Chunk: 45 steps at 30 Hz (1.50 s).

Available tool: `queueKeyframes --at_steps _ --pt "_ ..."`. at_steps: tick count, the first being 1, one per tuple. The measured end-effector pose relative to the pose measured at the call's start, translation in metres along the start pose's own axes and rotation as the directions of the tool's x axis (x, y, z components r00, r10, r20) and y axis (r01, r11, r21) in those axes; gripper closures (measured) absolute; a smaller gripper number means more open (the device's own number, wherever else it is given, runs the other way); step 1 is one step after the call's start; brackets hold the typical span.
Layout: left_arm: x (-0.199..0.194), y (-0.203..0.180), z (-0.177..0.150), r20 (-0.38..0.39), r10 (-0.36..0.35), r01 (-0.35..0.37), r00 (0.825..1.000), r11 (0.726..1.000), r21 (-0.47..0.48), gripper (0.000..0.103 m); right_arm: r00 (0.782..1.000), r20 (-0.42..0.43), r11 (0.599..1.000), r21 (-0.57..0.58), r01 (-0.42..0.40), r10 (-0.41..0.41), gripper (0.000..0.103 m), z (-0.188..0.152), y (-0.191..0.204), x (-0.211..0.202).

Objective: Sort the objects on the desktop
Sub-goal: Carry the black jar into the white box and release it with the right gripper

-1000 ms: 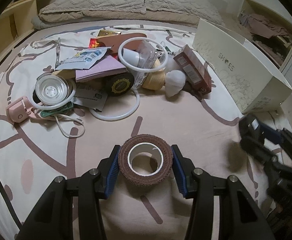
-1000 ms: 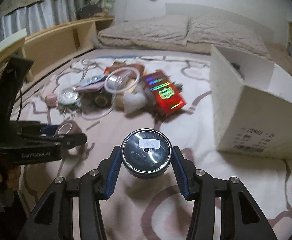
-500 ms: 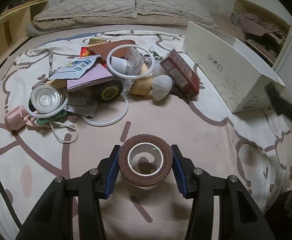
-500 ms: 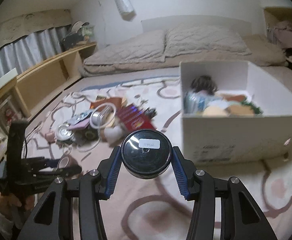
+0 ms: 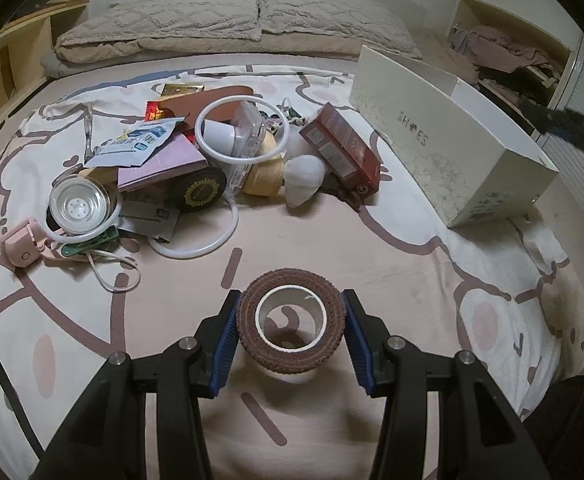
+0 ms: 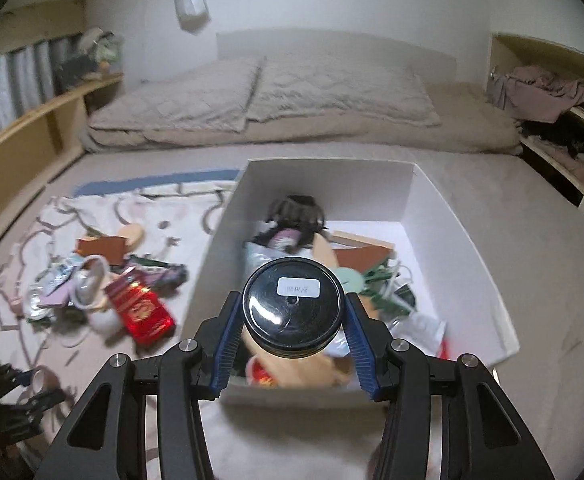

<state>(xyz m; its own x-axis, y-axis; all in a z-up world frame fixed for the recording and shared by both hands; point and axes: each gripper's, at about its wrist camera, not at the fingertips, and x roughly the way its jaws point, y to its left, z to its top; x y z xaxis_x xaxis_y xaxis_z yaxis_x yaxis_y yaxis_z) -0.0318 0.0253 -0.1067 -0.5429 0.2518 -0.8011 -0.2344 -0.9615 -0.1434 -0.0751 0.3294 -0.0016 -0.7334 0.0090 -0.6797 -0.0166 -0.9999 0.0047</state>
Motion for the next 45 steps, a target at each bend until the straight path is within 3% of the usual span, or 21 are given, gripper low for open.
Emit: queueKeyframes --at_steps 5,14,22,30,33,34,35,36,37,41,45 --pt "0.002 0.003 0.002 -0.004 -0.001 0.001 1.0 1.0 -0.017 0.054 0.991 -0.129 0.999 0.0 0.035 -0.034 0.052 0.025 -0.012 0.036" --pt "0.003 0.004 0.003 -0.002 -0.011 0.011 1.0 1.0 -0.025 0.054 0.936 -0.336 0.99 0.055 0.129 -0.104 0.052 0.032 -0.032 0.102" --pt "0.006 0.002 0.004 -0.009 -0.023 0.022 1.0 1.0 -0.019 0.054 0.89 -0.437 0.98 0.081 0.184 -0.131 0.052 0.032 -0.037 0.132" --pt "0.008 -0.001 0.004 -0.016 -0.026 0.026 1.0 1.0 -0.007 0.054 0.876 -0.47 0.966 0.158 0.206 -0.11 0.052 0.038 -0.051 0.15" --pt "0.01 -0.001 0.005 -0.02 -0.025 0.025 0.999 1.0 -0.005 0.054 0.877 -0.467 0.965 0.154 0.21 -0.117 0.052 0.039 -0.052 0.15" --pt "0.01 -0.002 0.005 -0.021 -0.024 0.024 0.999 1.0 -0.005 0.054 0.876 -0.469 0.965 0.158 0.209 -0.113 0.044 0.039 -0.053 0.15" --pt "0.011 -0.002 0.005 -0.021 -0.024 0.024 0.999 1.0 -0.004 0.054 0.875 -0.471 0.964 0.163 0.21 -0.111 0.028 0.039 -0.053 0.149" --pt "0.011 -0.002 0.005 -0.022 -0.023 0.023 0.999 1.0 -0.003 0.054 0.878 -0.466 0.964 0.165 0.21 -0.112 0.021 0.039 -0.054 0.147" --pt "0.012 -0.003 0.004 -0.023 -0.022 0.022 0.999 1.0 -0.001 0.054 0.887 -0.447 0.964 0.163 0.209 -0.116 0.017 0.041 -0.055 0.144" --pt "0.012 -0.004 0.004 -0.022 -0.025 0.025 0.999 1.0 0.003 0.054 0.93 -0.344 0.968 0.164 0.192 -0.126 0.017 0.047 -0.054 0.121" --pt "0.006 -0.008 0.005 -0.001 -0.033 0.034 0.999 0.999 0.017 0.054 0.978 -0.202 0.965 0.244 0.099 -0.049 0.011 0.039 -0.055 0.088"
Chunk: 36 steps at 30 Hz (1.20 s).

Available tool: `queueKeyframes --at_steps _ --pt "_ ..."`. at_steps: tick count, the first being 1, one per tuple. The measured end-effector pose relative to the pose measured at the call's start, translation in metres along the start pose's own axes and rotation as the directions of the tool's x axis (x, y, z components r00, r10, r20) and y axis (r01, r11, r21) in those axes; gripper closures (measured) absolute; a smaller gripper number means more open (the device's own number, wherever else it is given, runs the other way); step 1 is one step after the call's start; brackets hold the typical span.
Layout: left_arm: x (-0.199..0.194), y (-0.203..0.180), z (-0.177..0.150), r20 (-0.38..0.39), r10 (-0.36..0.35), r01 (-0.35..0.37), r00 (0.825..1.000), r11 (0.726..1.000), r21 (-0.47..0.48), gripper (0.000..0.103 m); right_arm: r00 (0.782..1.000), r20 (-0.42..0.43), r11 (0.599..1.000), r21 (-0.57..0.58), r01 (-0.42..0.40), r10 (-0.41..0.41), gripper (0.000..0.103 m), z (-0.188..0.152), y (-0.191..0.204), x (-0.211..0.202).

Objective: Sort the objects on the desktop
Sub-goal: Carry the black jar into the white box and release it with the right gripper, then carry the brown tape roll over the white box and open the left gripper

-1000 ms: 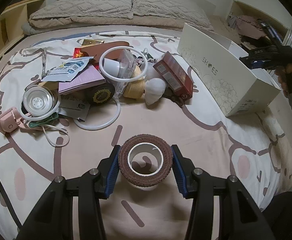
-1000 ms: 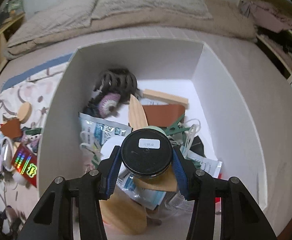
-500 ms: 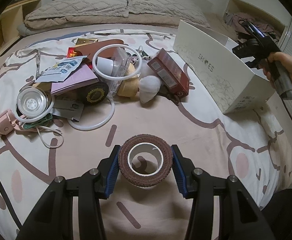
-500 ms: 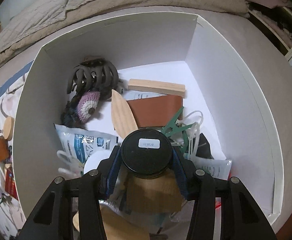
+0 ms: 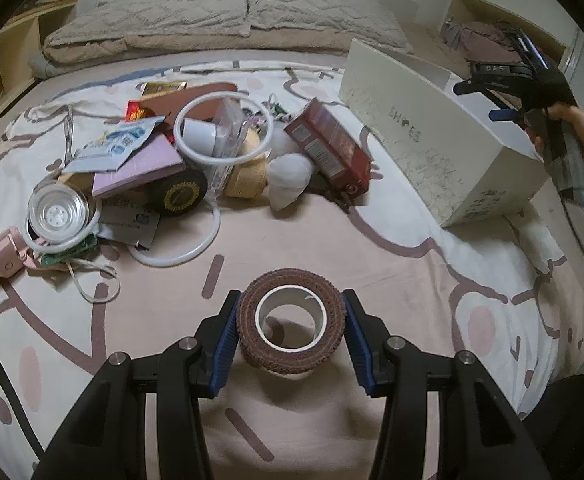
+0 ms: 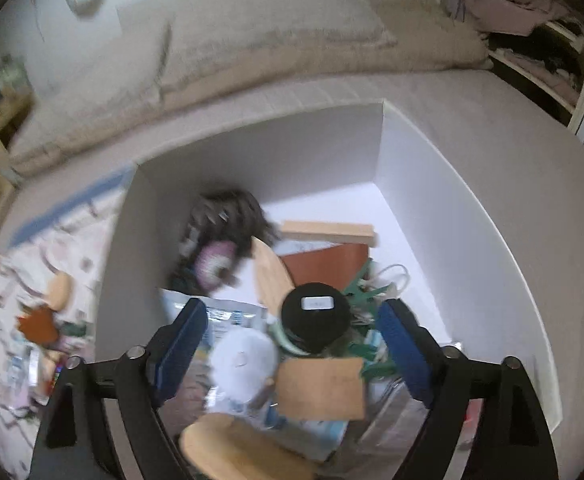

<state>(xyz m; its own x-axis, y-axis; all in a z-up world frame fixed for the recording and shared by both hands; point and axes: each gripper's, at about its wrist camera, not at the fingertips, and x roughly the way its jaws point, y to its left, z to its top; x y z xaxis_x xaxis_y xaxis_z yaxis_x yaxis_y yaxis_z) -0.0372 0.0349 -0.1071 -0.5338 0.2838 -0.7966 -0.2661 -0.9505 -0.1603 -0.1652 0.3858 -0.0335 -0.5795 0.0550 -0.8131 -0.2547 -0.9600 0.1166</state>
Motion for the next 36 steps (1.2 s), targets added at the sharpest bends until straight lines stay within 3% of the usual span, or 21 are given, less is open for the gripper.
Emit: queueKeyframes --at_steps 9,12,15,21,25,31,36 --pt "-0.012 -0.011 0.007 0.067 -0.023 0.023 0.997 1.0 0.001 0.054 0.976 0.205 0.997 0.026 -0.079 0.073 0.008 -0.046 0.001 -0.044" --pt "-0.015 -0.019 0.016 0.092 -0.029 0.029 0.995 1.0 0.003 0.054 0.964 0.255 0.996 0.02 -0.081 0.074 0.0 -0.06 -0.001 -0.054" --pt "-0.018 -0.032 0.033 0.116 -0.056 0.056 0.992 0.998 0.007 0.054 0.956 0.284 0.997 -0.008 -0.073 0.072 0.0 -0.07 0.0 -0.059" --pt "-0.015 -0.08 0.074 0.181 -0.083 0.065 0.98 0.992 0.104 0.054 0.943 0.325 0.997 -0.059 -0.057 0.073 0.0 -0.083 -0.001 -0.066" --pt "-0.005 -0.11 0.1 0.193 -0.131 0.105 0.972 0.985 0.14 0.054 0.933 0.355 0.998 -0.041 -0.056 0.067 0.0 -0.085 -0.013 -0.068" --pt "0.015 -0.15 0.136 0.183 -0.2 0.171 0.963 0.972 0.163 0.054 0.914 0.38 0.983 0.051 -0.178 0.146 0.0 -0.081 -0.046 -0.076" --pt "0.032 -0.177 0.153 0.145 -0.244 0.221 0.959 0.963 0.156 0.054 0.89 0.431 0.969 0.115 -0.219 0.15 0.0 -0.08 -0.067 -0.09"
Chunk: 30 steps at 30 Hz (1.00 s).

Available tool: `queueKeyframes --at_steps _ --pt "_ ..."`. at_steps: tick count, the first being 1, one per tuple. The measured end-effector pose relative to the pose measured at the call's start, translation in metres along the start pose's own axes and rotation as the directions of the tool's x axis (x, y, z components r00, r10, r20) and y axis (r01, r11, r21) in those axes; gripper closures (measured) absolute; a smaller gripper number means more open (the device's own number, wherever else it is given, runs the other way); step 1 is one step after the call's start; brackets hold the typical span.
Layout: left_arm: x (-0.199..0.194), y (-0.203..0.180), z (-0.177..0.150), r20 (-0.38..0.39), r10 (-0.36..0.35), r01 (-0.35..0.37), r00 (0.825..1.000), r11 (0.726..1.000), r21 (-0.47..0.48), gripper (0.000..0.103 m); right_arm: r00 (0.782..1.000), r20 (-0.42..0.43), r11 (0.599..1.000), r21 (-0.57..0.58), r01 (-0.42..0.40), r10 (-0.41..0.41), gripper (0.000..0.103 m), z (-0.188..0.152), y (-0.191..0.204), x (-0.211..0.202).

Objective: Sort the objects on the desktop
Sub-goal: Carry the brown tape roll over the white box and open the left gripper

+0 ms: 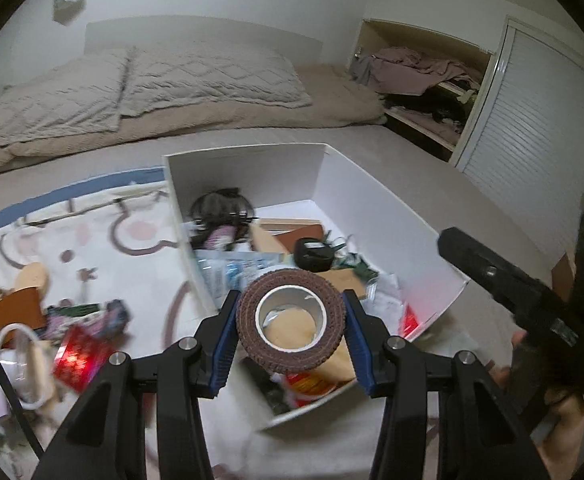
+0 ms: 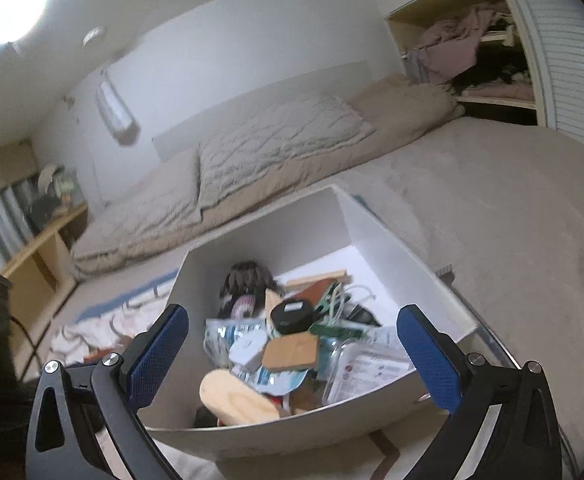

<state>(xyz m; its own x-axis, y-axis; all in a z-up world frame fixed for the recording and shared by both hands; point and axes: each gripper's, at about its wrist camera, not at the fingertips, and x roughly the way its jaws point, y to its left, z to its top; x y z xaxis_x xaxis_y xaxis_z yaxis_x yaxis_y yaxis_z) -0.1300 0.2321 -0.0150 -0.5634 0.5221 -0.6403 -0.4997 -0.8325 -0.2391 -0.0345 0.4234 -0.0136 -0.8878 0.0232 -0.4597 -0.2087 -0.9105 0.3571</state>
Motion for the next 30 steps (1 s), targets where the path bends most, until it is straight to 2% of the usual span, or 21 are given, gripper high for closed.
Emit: queueKeyframes --at_steps 4,11,14,17,21,22,24,26,30 --pt "0.025 -0.017 0.006 -0.043 -0.036 0.035 0.998 0.999 -0.025 0.054 1.0 0.015 0.999 0.034 -0.006 0.005 0.0 0.003 -0.008 -0.004" --pt "0.06 -0.039 0.006 -0.118 -0.027 0.025 0.993 1.0 -0.018 0.054 0.999 0.052 0.999 0.049 -0.018 0.015 0.0 0.007 -0.014 -0.012" --pt "0.071 -0.043 0.007 -0.143 -0.054 0.046 0.988 0.997 -0.058 0.054 0.998 0.06 0.997 0.067 -0.03 0.026 0.0 0.008 -0.018 -0.014" --pt "0.079 -0.044 0.009 -0.153 -0.086 0.069 0.984 0.991 -0.112 0.054 0.998 0.058 0.996 0.084 -0.032 0.027 0.0 0.008 -0.023 -0.014" --pt "0.084 -0.048 0.008 -0.16 -0.066 0.047 0.985 0.992 -0.116 0.054 0.997 0.061 0.995 0.095 -0.043 0.037 0.0 0.009 -0.024 -0.015" --pt "0.086 -0.049 0.007 -0.167 -0.056 0.038 0.984 0.993 -0.11 0.052 0.997 0.062 0.995 0.094 -0.042 0.036 0.0 0.009 -0.025 -0.015" --pt "0.089 -0.05 0.005 -0.186 -0.03 0.011 0.982 0.995 -0.099 0.026 0.997 0.062 0.995 0.092 -0.041 0.036 0.0 0.008 -0.024 -0.015" --pt "0.087 -0.048 0.004 -0.172 -0.015 -0.002 0.985 0.995 -0.101 0.021 0.997 0.058 0.995 0.089 -0.045 0.04 0.0 0.008 -0.024 -0.014" --pt "0.08 -0.042 0.002 -0.163 -0.017 -0.002 0.986 0.993 -0.119 0.021 0.998 0.055 0.995 0.089 -0.044 0.039 0.0 0.007 -0.025 -0.014"
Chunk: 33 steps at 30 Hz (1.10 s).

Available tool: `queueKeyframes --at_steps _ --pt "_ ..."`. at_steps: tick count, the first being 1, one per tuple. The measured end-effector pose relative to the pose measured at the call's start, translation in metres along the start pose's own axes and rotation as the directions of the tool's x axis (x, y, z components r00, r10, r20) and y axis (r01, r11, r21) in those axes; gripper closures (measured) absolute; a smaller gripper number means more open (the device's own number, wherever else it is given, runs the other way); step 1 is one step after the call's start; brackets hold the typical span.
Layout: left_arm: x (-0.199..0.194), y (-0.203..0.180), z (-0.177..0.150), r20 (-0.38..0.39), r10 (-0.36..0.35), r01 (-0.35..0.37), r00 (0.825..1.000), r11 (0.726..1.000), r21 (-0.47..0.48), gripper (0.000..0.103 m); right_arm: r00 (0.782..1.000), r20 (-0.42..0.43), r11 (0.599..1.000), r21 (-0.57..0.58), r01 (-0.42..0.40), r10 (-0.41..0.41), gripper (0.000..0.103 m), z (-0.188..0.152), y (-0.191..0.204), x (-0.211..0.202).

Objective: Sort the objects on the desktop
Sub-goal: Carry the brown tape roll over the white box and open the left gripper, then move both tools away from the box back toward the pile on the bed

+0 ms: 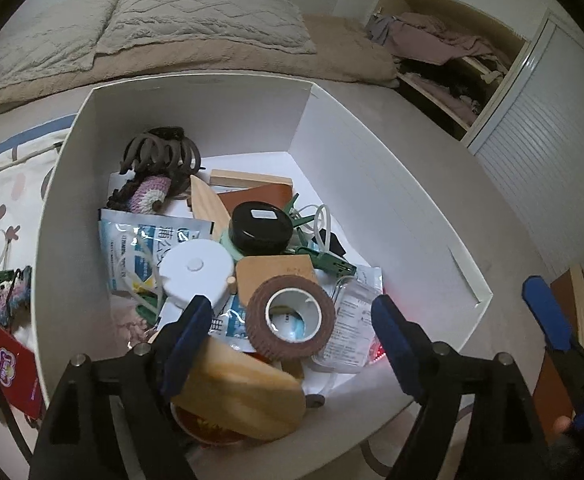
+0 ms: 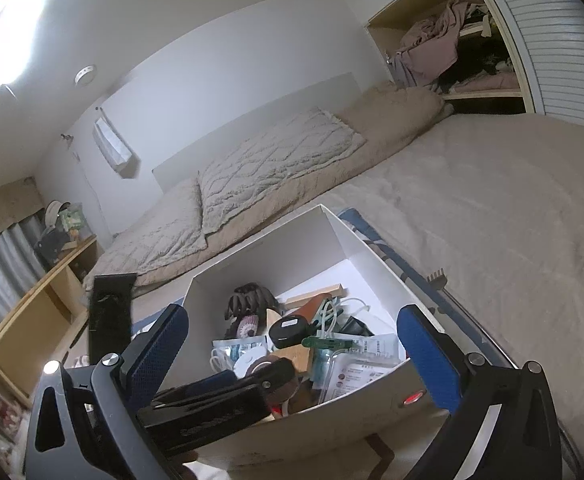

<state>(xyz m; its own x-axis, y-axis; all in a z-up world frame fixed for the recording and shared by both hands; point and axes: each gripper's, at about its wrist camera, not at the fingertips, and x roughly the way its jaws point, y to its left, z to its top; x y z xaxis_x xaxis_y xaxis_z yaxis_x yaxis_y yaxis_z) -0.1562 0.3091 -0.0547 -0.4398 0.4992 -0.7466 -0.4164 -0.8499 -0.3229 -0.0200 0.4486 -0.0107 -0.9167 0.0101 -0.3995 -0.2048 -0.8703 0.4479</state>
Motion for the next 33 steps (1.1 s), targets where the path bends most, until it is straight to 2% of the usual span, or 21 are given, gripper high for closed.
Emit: queueKeyframes --at_steps 5,8,14,20,26,33 --pt "-0.015 -0.001 -0.001 0.045 0.007 -0.009 0.999 0.999 0.04 0.02 1.0 0.012 1.0 0.007 -0.001 0.001 0.0 0.0 0.0 -0.001" --pt "-0.026 -0.005 -0.002 0.074 0.058 -0.063 0.996 0.995 0.073 0.004 0.999 0.032 1.0 0.01 0.003 -0.004 0.0 -0.001 0.001 -0.005" --pt "-0.05 0.003 -0.004 0.137 0.09 -0.102 0.986 0.991 0.085 0.004 0.997 0.078 1.0 -0.005 0.021 -0.02 0.0 0.001 0.007 -0.013" --pt "-0.066 0.019 -0.01 0.173 0.142 -0.159 0.975 0.983 0.088 0.001 0.987 0.1 0.989 -0.071 0.13 -0.122 0.0 -0.002 0.014 -0.012" --pt "-0.08 0.047 -0.017 0.194 0.185 -0.201 0.963 0.977 0.066 0.001 0.991 0.06 0.985 -0.113 0.127 -0.121 0.0 -0.009 0.022 -0.004" --pt "-0.109 0.081 -0.025 0.241 0.242 -0.262 0.94 0.964 0.053 0.001 0.994 0.033 0.983 -0.147 0.112 -0.108 0.0 -0.02 0.036 0.003"
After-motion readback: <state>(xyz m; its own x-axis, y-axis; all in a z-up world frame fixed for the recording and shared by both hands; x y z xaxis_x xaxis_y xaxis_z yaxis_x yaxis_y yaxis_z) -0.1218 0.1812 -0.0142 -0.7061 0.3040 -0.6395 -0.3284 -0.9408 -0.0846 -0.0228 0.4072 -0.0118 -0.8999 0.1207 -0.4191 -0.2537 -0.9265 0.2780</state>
